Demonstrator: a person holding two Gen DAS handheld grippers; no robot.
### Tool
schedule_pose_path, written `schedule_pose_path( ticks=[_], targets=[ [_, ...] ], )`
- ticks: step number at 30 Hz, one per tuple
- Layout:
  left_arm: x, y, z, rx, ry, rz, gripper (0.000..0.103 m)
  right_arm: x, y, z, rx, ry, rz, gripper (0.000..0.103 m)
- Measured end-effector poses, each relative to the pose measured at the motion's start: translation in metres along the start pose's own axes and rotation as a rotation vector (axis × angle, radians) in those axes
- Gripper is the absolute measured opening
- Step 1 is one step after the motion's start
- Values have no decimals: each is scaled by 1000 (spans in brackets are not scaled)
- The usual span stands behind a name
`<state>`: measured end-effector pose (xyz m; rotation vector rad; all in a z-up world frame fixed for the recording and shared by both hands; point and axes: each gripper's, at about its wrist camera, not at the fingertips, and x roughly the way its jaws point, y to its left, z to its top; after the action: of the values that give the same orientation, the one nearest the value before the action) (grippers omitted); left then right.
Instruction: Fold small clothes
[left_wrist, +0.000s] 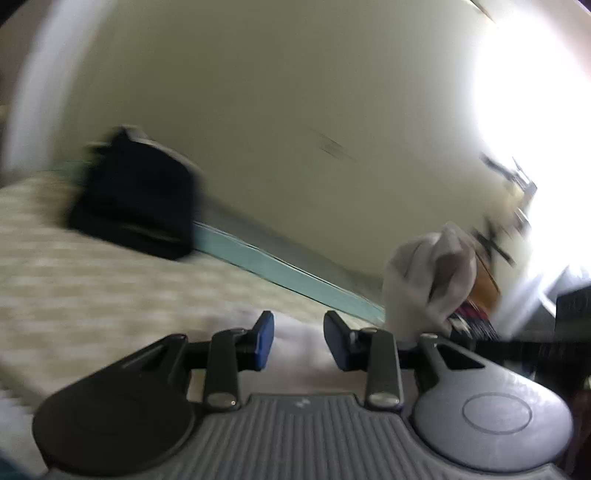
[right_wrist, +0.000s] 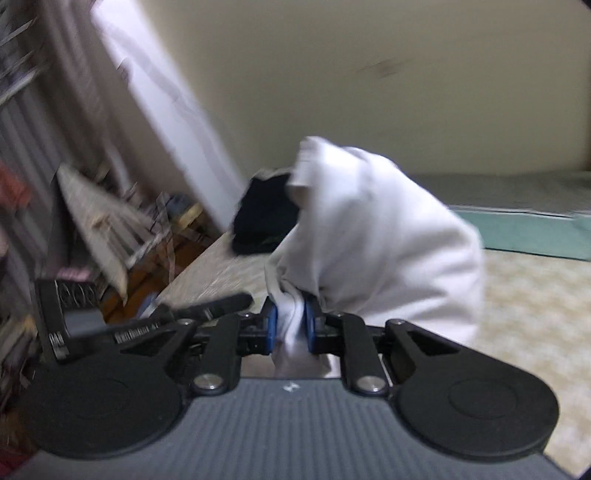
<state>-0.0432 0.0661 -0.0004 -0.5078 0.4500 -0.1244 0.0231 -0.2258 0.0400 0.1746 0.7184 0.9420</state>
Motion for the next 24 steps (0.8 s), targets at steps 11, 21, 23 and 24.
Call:
schedule_pose_path(
  ticks=[11,21,23,24],
  targets=[
    [-2,24,4,-50,0,19,64,93,25,-12,-82,204,110,40],
    [71,3,-5,57,163,103,91,-2,-41,-15,55,-36,-36,41],
    [81,9,-9,41,201,113,89,0,-47,-20,67,-29,-46,40],
    [84,13,-11,27,217,116,88,4,-49,-22,66,-18,-58,39]
  ],
)
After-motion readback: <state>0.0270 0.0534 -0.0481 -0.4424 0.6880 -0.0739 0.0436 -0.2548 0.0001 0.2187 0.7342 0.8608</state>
